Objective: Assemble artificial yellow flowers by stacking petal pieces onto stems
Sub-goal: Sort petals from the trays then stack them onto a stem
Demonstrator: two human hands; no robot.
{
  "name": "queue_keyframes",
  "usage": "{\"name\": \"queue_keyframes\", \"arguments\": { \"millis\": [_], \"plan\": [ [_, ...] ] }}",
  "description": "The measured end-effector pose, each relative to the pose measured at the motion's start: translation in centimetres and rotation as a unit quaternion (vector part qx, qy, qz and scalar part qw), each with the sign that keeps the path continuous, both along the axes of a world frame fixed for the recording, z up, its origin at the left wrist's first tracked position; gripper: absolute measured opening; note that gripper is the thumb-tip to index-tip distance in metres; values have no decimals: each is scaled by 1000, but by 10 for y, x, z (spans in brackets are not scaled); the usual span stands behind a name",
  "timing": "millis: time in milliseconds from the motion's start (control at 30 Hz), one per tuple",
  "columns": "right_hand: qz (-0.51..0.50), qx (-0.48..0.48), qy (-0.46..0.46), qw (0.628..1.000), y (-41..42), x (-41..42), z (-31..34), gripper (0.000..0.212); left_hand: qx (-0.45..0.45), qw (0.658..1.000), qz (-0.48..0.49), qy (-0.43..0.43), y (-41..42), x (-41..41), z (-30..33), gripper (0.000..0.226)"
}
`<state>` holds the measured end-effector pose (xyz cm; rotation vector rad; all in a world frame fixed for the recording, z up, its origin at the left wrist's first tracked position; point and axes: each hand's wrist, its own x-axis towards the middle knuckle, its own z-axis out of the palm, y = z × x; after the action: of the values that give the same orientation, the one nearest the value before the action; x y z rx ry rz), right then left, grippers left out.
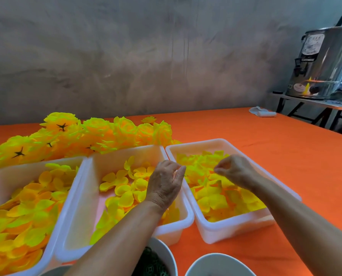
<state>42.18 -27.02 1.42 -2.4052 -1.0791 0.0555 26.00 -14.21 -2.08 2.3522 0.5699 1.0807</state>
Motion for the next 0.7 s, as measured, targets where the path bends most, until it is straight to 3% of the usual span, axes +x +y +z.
{"name": "queue_keyframes", "arguments": {
  "millis": [67,200,267,433,700],
  "plan": [
    [-45,-2,-33,998,-4,11,6,16,1,1000,1,0,0,1,0,27],
    [-14,-181,-34,983,0,13,-14,36,1,1000,-1,3,0,3,0,27],
    [1,-203,-46,978,4,8,-25,39,0,1000,-2,2,1,3,-1,27],
    [-42,-153,-76,984,4,6,-28,25,-2,1000,-3,3,1,2,-1,28],
    [-103,62,-67,990,0,6,-16,20,1,1000,-5,5,0,0,0,29]
  ]
}}
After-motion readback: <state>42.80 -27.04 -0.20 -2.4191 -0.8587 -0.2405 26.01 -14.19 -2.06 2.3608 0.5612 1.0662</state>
